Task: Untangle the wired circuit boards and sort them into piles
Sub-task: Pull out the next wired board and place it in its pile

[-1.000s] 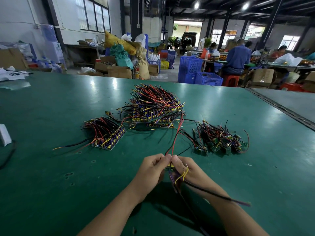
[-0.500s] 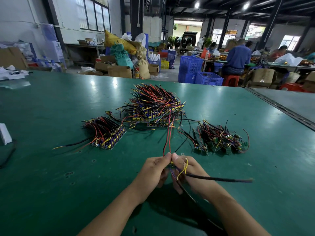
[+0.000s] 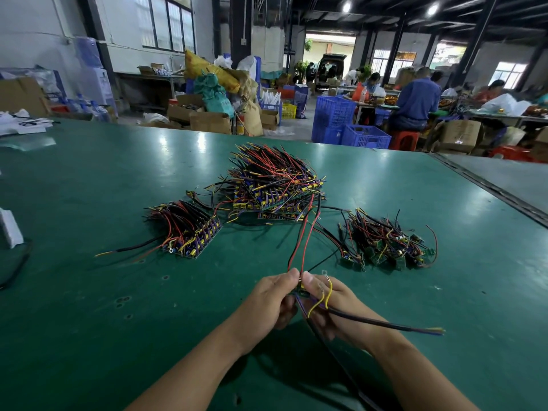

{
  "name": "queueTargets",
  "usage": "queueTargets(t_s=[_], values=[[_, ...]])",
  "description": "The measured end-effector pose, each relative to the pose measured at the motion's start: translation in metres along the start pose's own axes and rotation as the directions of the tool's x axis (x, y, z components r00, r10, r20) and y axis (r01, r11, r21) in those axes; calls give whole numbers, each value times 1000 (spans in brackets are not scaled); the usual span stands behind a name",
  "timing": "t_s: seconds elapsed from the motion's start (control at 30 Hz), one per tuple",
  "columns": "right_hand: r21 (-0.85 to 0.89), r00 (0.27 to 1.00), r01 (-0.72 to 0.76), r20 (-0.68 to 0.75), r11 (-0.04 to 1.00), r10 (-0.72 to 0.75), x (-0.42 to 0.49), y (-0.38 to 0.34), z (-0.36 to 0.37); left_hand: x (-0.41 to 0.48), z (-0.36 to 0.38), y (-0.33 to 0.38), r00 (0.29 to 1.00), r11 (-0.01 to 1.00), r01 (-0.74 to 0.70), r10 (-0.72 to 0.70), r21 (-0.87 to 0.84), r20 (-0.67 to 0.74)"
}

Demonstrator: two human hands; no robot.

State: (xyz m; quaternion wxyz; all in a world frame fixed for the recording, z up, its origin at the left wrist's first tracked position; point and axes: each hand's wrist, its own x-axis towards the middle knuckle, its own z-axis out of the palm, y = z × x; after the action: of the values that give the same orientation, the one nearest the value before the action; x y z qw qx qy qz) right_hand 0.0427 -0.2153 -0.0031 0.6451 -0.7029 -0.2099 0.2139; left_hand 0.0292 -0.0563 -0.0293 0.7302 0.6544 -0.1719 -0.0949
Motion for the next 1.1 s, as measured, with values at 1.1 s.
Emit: queueTargets(t_s=[1.1], values=[[547, 847, -3, -444, 837, 293, 23, 10, -18, 7, -17, -10, 775, 576, 289, 328, 764, -540]])
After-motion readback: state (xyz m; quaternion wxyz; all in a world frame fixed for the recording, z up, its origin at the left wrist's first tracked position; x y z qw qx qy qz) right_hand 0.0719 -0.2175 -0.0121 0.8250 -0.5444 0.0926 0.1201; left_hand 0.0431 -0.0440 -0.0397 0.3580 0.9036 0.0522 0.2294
